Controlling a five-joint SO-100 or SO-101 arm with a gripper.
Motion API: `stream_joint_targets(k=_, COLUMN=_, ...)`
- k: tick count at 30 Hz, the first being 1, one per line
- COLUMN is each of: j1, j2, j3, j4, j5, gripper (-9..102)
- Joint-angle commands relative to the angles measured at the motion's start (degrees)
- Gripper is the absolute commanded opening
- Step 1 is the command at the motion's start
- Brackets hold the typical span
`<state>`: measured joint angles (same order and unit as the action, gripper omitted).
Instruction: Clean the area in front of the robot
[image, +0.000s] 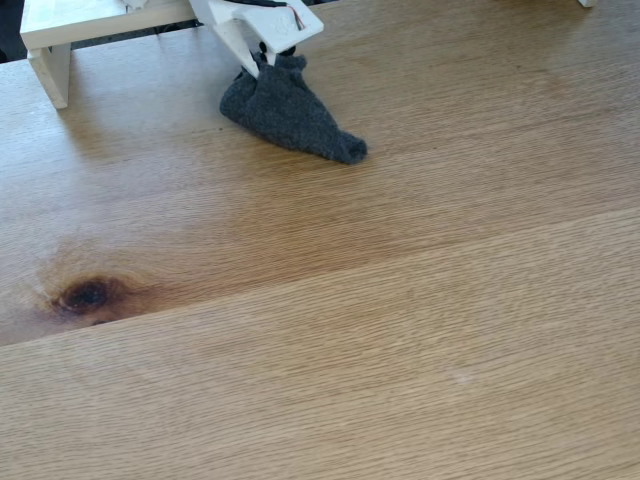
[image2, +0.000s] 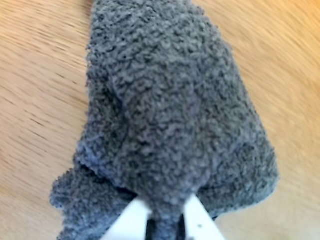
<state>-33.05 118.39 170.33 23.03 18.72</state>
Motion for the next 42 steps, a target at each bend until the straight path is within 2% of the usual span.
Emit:
stream_joint_targets(k=1, j1=-1.67, j2=-5.01, j3=-0.7, j4=-8.35, j5=-0.44, gripper=0)
stream_joint_targets(k=4, j1=-1.14, j2=-10.02, j3=-0.97, j4=-14.68, j5=2.46, gripper=0)
stream_joint_targets(k=7, j1=-0.18, j2=-13.62, j3=-1.05, j4=-24.79, j5=4.48, gripper=0)
stream_joint_targets(k=11, j1=-0.35, j2=-15.38, j3=-1.23, j4=-39.46, j5=2.64, gripper=0)
stream_joint_targets(k=13, j1=-1.93, j2=-17.05, j3=-2.29, j4=-42.71, j5=0.44, gripper=0)
stream_joint_targets(k=15, j1=-3.52, j2=-20.04, j3=-5.01, j4=-40.69, j5=-0.09, gripper=0)
stream_joint_targets(k=22, j1=-8.09, j2=-34.89, j3=-17.23, j4=-24.61, j5=-1.41, gripper=0)
stream_joint_targets(k=25, j1=-7.56, j2=-39.81, j3=-19.95, j4=-23.47, j5=-1.23, gripper=0)
stream_joint_targets(k=31, j1=6.06, j2=-42.19, j3=-20.57, j4=-17.05, j5=-2.29, gripper=0)
stream_joint_targets(k=35, j1=18.02, j2=-37.27, j3=-19.34, j4=-8.88, j5=-6.68, gripper=0)
stream_joint_targets(k=38, j1=25.75, j2=-31.64, j3=-16.17, j4=-7.12, j5=-12.13, gripper=0)
stream_joint_targets(k=42, j1=29.0, j2=-23.12, j3=-10.37, j4=-5.19, j5=-16.96, gripper=0)
